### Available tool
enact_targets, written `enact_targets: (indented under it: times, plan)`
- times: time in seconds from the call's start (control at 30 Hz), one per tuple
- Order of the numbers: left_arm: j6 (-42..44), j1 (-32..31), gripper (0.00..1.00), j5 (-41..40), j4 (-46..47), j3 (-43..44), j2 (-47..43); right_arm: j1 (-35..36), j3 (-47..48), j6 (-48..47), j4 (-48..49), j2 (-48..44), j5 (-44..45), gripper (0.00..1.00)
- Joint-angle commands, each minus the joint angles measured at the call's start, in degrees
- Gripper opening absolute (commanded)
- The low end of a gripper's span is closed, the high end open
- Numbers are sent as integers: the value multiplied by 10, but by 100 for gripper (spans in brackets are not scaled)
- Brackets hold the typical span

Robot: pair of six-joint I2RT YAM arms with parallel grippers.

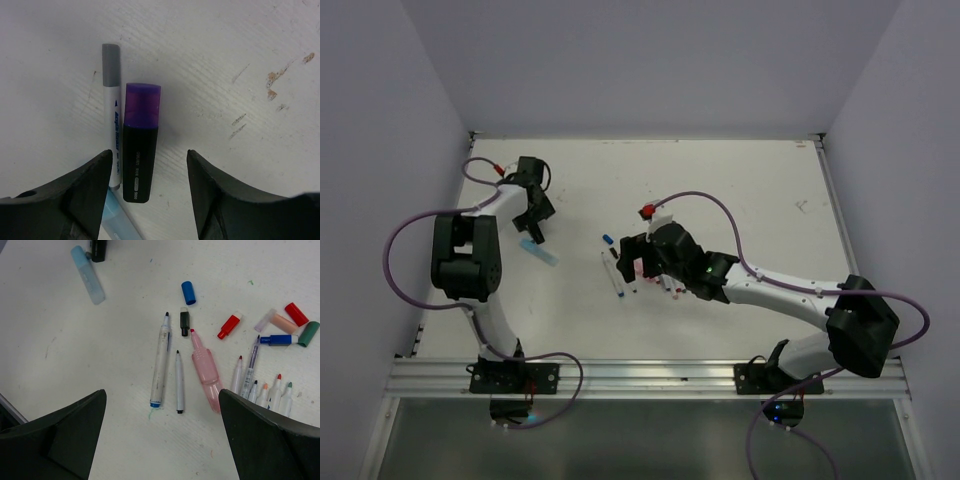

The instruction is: Open the pen caps

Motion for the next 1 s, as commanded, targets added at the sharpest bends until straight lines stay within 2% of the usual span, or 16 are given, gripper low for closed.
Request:
enact_targets:
  times: [0.0,0.23,0.5,0.63,0.67,0.83,0.97]
  plan:
    - [11,3,63,2,-1,26,18,-5,-7,-1,32,-7,2,99]
    - [8,4,55,10,5,29,42,-11,-11,5,40,-1,-13,98]
    - [-4,3,43,64,36,5,48,-12,-17,2,53,0,-25,98]
    - [-15,-2,32,91,58,-26,45,-13,-18,0,64,4,-40,97]
    - [-20,-4,25,100,66,-31,41,-13,-18,-1,69,6,-42,97]
    - [-39,-19,7,146,100,-77,0,-13,-20,-4,96,13,-68,96]
    - [-63,-41,5,169,127,-115,-62,-14,-10,2,113,26,-88,96]
